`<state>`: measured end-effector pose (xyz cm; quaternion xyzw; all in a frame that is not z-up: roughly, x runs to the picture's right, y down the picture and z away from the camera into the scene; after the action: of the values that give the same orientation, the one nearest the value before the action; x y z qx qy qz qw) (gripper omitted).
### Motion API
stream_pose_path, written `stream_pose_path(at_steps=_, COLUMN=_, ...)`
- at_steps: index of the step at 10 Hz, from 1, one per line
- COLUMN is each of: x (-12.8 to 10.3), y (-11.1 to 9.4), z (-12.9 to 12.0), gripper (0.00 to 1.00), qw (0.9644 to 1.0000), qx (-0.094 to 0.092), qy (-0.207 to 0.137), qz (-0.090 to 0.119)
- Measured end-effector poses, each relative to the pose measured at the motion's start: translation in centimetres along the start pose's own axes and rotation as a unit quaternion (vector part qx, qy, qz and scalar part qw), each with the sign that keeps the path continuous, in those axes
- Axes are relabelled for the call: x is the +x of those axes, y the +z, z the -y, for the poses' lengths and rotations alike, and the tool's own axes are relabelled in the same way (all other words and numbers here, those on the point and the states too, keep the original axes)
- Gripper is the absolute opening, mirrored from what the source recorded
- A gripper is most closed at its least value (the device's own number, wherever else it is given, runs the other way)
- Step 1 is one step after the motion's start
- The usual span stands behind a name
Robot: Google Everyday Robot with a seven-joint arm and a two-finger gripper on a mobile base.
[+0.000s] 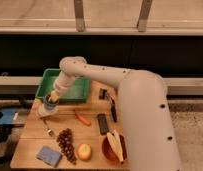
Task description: Stack cups into tray
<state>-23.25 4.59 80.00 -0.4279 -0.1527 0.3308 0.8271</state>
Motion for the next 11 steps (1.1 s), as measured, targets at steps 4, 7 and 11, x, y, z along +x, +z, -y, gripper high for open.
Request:
stream_pose_path(at_steps=4, x=0.9, y=0.2, z=-1.0, gripper=0.00, qw=0.9997, qx=-0.012, qy=-0.020, qz=0.004)
stream_pose_path(at_steps=7, x=-2.8, y=2.9, z=-2.0, gripper=0.00, qw=0.9982, qx=-0.035, qy=-0.047, qz=0.012)
stream_pose_path(at_steps=11, x=-6.5, y=5.2, z=-2.7, gripper=0.00, qw=0.9953, qx=-0.051, qy=-0.082, qz=0.002)
